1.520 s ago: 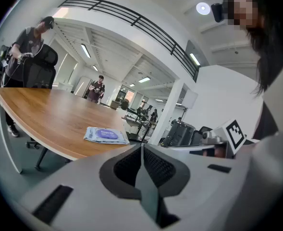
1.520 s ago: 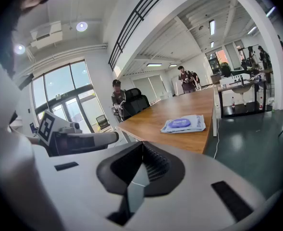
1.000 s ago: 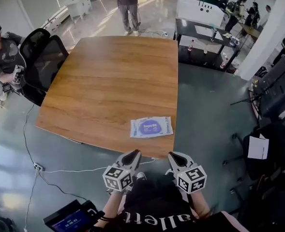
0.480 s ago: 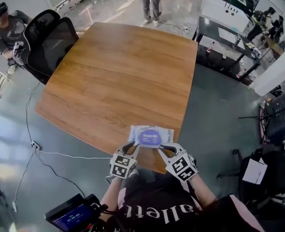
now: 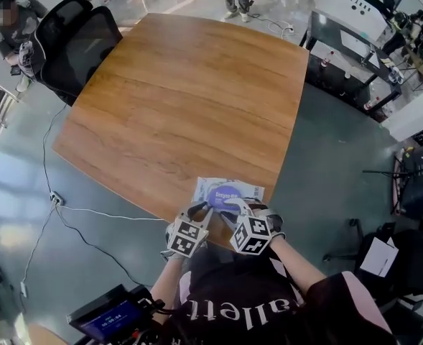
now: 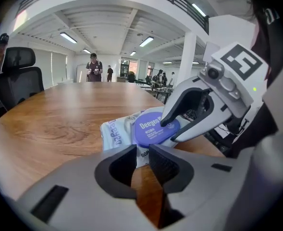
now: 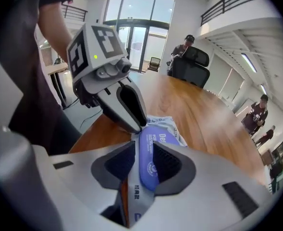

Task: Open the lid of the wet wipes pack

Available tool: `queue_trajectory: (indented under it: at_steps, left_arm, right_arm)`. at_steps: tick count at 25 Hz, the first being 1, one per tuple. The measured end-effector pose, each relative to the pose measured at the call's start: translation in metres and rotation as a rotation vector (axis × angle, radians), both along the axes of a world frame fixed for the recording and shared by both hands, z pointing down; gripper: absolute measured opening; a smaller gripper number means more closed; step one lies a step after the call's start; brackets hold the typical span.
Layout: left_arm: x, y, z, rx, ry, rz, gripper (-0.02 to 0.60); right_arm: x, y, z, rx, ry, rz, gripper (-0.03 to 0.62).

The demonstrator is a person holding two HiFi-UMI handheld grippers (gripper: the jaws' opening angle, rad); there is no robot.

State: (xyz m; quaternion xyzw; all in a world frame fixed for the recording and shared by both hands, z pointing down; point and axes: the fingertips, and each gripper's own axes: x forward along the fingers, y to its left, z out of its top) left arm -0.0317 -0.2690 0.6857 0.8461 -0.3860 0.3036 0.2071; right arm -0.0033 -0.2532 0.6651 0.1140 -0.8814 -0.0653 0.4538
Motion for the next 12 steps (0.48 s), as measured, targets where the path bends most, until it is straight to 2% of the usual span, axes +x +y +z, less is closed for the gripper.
queue_trajectory:
  at_steps: [4,8,12]
  left_arm:
    - [0.003,0.000,0.001,-0.015,-0.046,0.023,0.072]
    - [0.009,0.004,0.006,0.010,-0.118,0.067,0.066]
    - [0.012,0.006,0.010,0.038,-0.143,0.095,0.063]
  right_arm:
    - [-0.001,-0.007,0.006,0.101,0.026,-0.003,0.099]
    - [-0.001,-0.002,0.004,0.240,0.047,-0.092,0.098]
    - [0.000,-0.001,0.003,0.247,0.063,-0.148,0.098]
